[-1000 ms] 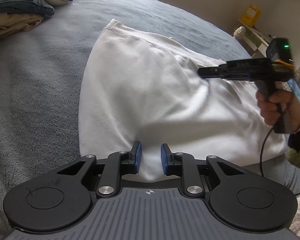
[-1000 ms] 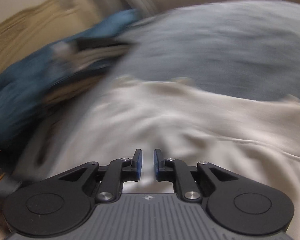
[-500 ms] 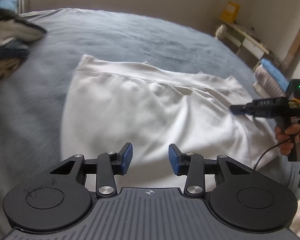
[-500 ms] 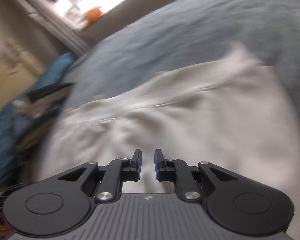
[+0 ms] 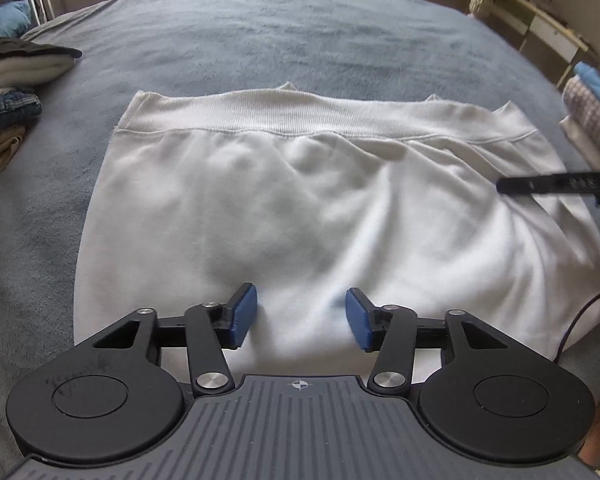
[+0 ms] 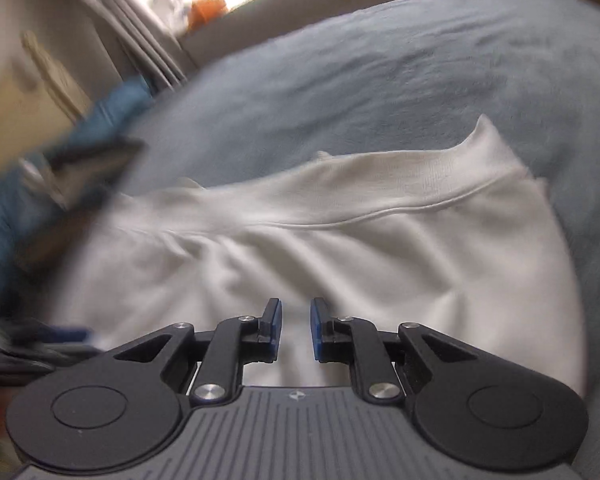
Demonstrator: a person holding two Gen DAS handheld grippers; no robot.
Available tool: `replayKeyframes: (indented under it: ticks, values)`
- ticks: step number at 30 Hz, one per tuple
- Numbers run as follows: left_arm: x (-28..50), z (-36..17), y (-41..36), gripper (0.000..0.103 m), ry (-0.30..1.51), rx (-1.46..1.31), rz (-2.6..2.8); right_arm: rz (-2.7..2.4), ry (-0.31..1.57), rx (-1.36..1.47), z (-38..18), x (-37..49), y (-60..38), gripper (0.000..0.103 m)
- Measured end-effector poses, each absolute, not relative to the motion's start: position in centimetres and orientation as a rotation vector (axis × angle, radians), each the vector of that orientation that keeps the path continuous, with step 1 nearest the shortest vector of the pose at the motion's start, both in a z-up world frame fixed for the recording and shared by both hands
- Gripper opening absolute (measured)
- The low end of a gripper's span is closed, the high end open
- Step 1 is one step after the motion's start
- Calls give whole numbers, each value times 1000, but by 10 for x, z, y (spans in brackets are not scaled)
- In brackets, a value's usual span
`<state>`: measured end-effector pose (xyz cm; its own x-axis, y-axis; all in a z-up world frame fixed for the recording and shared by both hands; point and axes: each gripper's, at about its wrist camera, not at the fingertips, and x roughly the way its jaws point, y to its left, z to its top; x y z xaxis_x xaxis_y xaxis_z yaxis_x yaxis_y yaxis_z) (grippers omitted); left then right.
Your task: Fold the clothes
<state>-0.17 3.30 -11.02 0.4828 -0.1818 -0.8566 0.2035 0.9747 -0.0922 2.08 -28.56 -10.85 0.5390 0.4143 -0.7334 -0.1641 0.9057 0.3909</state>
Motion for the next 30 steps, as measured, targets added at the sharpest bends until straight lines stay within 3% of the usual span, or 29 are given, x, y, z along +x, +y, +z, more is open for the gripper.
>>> replayKeyframes:
  ticks: [8, 13, 16, 30]
  values:
    - [1, -112, 20, 60, 1068, 71, -201, 120, 857, 349, -97, 35, -333, 13]
    - [1, -114, 18, 62, 1073, 78, -196, 292, 960, 414, -107, 13, -317, 19]
    - [1, -114, 17, 62, 1075, 84, -196, 363, 1003, 469, -115, 4, -315, 17]
    - [1, -114, 10, 63, 1078, 109, -169, 29, 811, 528, -97, -8, -382, 20]
